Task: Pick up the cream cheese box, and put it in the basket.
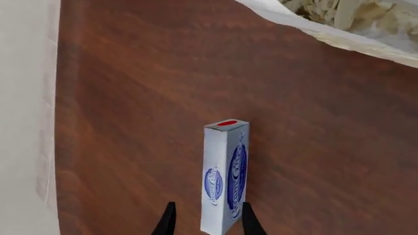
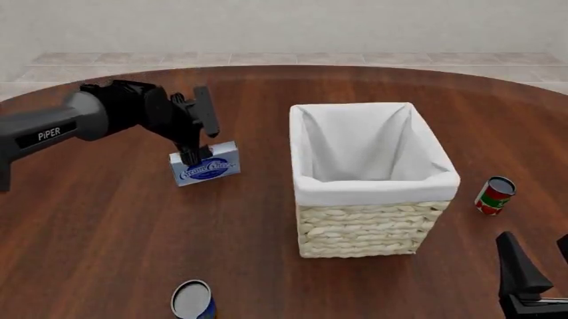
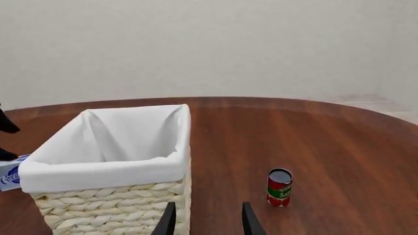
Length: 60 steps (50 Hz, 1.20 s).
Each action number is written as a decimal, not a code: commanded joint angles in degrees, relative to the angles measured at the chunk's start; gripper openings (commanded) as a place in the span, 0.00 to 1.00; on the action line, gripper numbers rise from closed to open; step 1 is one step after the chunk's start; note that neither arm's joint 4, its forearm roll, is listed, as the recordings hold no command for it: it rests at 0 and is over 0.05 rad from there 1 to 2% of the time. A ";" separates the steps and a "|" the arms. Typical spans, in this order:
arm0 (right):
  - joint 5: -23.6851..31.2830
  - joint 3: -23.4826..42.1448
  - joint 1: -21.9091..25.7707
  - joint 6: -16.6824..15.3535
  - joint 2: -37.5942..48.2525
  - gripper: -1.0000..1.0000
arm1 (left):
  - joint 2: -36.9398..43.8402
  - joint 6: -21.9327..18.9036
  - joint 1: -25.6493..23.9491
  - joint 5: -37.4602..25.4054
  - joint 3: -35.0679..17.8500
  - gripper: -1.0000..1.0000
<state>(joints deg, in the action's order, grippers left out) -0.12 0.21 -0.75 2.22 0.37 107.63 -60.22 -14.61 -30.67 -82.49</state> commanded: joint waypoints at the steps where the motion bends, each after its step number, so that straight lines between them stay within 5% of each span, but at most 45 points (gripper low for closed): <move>1: -0.20 0.00 -0.12 -0.35 -0.19 1.00 | 1.79 0.20 0.07 1.12 0.19 1.00; 60: -1.99 -0.03 0.63 -1.22 -0.35 1.00 | 10.22 0.74 1.00 3.81 -2.90 1.00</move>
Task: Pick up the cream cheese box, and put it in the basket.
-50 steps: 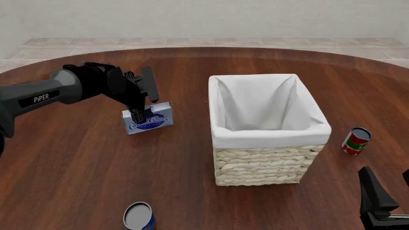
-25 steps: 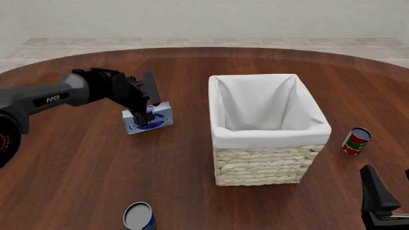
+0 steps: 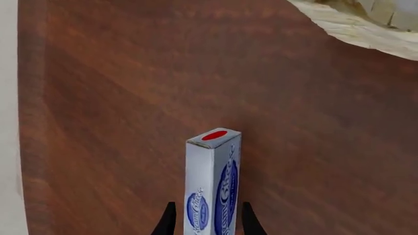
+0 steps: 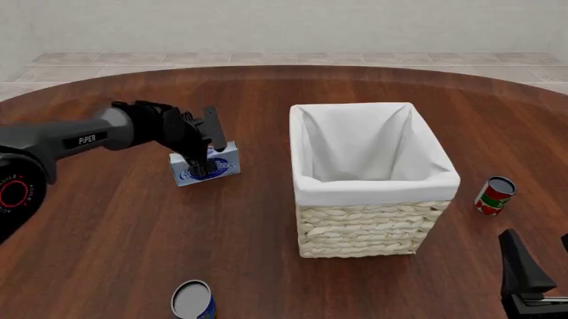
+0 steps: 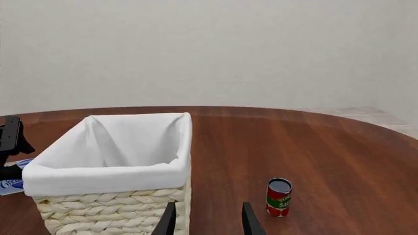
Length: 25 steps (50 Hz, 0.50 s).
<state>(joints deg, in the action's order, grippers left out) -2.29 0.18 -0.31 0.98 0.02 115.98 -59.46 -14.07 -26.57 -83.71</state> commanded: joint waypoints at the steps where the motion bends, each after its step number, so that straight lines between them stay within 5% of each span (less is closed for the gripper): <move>1: 0.16 0.00 0.13 0.02 0.00 1.00 | 1.83 0.10 0.38 -0.52 -1.86 1.00; 25: 0.34 0.01 0.19 0.16 0.00 1.00 | 5.52 -0.51 1.51 -0.70 -5.30 1.00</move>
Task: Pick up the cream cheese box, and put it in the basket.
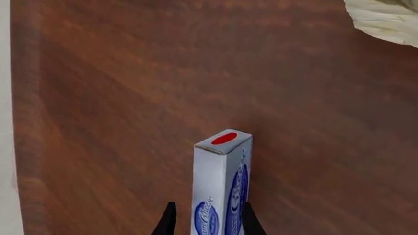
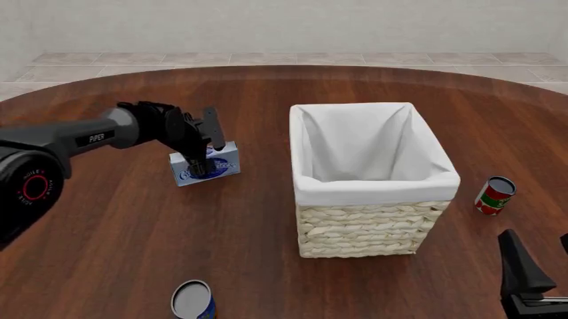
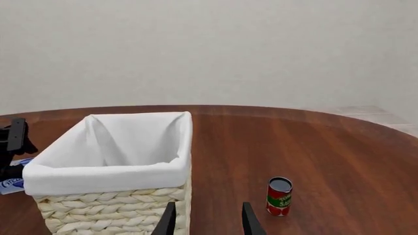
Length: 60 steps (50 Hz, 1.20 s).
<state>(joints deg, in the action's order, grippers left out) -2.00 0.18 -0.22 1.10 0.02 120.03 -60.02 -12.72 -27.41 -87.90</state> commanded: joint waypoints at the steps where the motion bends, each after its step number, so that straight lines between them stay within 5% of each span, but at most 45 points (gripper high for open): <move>1: 0.07 0.00 0.12 0.04 0.00 1.00 | 1.50 0.30 -0.36 0.30 -0.81 1.00; 34: 0.07 0.00 0.05 0.42 0.00 1.00 | 3.07 -0.28 0.44 4.06 0.85 1.00; 35: 0.04 0.00 0.04 0.43 0.00 1.00 | 3.12 0.12 0.52 3.98 0.35 0.00; 52: -0.65 -0.02 -0.18 0.38 -0.01 1.00 | -0.04 2.29 0.61 5.36 1.13 0.00; 57: -0.65 -0.02 0.06 0.33 -0.01 1.00 | -0.80 2.75 1.73 5.72 -0.96 0.00; 60: -0.60 -0.02 0.26 0.25 -0.01 1.00 | -1.45 6.74 0.59 2.73 -5.21 0.00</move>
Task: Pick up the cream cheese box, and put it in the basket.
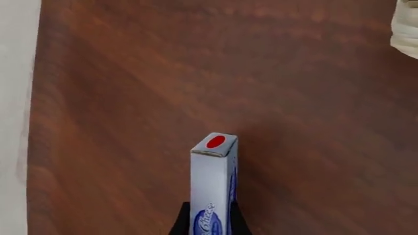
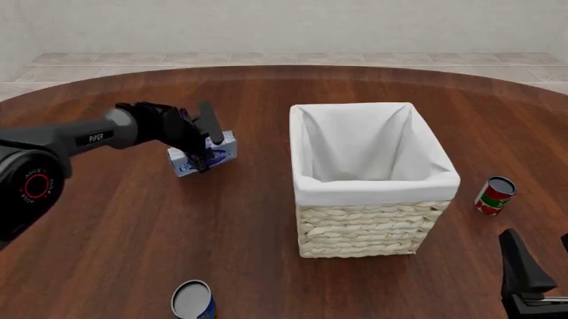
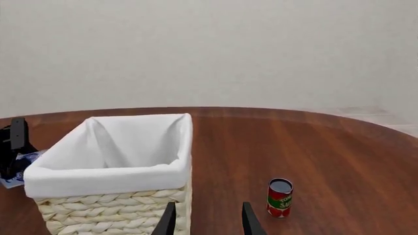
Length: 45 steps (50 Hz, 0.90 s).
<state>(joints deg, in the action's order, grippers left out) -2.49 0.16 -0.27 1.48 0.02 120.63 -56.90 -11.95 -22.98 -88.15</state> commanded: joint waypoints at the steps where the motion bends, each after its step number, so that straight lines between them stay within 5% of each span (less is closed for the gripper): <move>1: -0.16 0.00 0.31 -0.14 0.00 1.00 | -2.64 5.05 -1.44 -2.58 -5.77 0.00; 6: -0.19 0.00 0.30 -0.22 0.00 1.00 | -4.74 7.99 -2.62 -4.51 -8.00 0.00; 20: -0.39 -0.01 0.89 -0.15 0.00 1.00 | -12.62 8.69 -4.86 0.48 -1.91 0.00; 34: -0.71 -0.02 1.42 -0.10 0.00 1.00 | -19.21 22.10 -2.46 -3.73 -6.12 0.00; 45: -1.00 -0.03 1.57 -0.31 -0.01 1.00 | -30.72 26.55 -8.57 -10.16 -9.21 0.00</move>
<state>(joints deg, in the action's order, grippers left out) -3.24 0.14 1.04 1.29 0.01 98.25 -34.65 -17.34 -28.70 -94.02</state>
